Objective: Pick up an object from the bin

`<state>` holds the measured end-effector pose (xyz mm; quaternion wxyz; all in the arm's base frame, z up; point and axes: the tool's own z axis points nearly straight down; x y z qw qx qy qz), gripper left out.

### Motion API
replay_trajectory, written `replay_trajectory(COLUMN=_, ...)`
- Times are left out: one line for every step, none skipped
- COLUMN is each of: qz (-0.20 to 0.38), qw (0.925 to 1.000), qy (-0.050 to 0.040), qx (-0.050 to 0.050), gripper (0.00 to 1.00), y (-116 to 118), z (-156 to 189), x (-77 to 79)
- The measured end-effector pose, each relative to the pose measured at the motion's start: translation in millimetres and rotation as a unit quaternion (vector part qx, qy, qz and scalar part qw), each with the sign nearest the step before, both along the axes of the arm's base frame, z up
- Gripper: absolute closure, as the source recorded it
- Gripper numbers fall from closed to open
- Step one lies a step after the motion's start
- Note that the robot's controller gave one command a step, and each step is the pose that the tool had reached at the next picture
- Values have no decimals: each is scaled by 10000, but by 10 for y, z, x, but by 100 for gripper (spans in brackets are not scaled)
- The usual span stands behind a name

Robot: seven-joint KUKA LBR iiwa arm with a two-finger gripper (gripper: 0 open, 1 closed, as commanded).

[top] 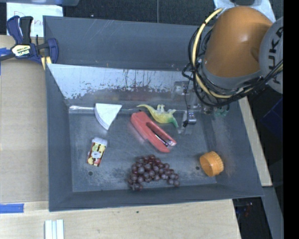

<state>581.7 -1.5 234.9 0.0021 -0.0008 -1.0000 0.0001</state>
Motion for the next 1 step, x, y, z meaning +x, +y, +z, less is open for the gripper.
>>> replay_trajectory(qz=0, qw=10000, qy=-40, qx=0, gripper=0, y=0, z=44, x=15)
